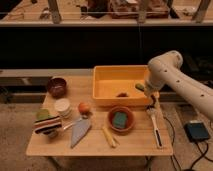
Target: Place pepper in tray
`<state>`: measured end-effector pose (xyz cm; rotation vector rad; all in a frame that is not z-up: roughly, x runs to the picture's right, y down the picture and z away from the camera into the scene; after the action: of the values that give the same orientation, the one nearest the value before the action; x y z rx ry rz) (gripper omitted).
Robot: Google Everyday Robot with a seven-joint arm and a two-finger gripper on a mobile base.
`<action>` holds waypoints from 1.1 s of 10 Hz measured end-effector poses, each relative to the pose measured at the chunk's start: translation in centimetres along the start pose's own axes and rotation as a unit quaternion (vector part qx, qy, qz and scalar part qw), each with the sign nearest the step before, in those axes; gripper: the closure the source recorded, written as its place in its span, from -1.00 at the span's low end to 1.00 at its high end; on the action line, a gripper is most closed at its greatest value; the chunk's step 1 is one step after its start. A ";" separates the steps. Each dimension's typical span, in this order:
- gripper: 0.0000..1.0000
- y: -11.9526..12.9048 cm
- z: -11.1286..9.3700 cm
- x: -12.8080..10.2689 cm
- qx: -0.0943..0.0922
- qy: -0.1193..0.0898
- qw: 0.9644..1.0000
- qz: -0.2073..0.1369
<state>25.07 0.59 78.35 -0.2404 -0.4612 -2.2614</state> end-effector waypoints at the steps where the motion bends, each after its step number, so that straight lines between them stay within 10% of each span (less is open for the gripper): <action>1: 0.90 1.8 1.2 1.1 -0.010 0.013 1.000 0.013; 5: 0.80 5.5 4.6 3.5 -0.036 0.011 0.999 0.032; 11: -0.37 5.3 6.0 3.3 -0.037 -0.004 0.999 0.028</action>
<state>27.05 -2.51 86.18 -0.2963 -0.3697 -2.2253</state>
